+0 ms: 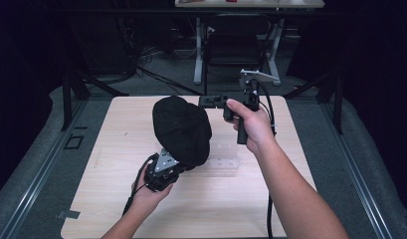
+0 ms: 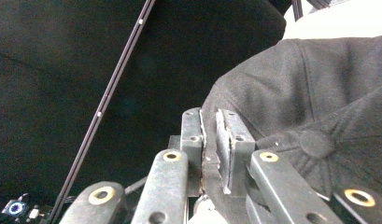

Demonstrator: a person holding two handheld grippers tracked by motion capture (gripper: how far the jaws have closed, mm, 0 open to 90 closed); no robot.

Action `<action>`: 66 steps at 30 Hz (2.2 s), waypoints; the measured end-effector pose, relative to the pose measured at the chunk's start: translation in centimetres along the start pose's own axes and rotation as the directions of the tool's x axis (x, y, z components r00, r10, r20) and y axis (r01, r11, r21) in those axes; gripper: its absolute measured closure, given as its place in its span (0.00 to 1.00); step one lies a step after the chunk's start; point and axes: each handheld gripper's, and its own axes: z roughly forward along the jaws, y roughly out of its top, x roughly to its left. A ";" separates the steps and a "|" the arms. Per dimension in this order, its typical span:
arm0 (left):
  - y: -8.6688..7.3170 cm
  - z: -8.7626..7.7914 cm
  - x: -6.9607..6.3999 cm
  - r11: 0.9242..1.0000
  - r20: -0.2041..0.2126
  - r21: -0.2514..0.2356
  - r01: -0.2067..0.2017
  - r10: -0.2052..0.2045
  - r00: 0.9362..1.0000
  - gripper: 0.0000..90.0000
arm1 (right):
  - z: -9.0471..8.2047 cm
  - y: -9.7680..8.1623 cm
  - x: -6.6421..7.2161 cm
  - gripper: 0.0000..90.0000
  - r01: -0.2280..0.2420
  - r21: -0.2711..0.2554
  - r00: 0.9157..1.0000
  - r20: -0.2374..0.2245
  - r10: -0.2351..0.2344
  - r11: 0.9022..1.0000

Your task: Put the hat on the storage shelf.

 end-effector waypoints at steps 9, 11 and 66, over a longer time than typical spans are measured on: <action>-1.0 0.3 0.3 1.000 0.004 -0.010 0.028 -0.028 1.000 0.94 | -0.8 -0.1 0.0 0.90 0.010 -0.002 1.000 0.017 -0.010 1.000; -1.4 0.3 0.3 0.999 0.011 -0.008 0.040 -0.040 0.999 0.94 | -0.8 -0.1 0.0 0.90 0.010 -0.004 1.000 0.019 -0.010 1.000; -10.2 -5.3 5.8 0.948 -0.054 -0.055 0.315 -0.317 0.947 0.50 | -6.4 -2.2 -0.7 0.74 0.091 -0.032 0.977 0.196 -0.083 0.995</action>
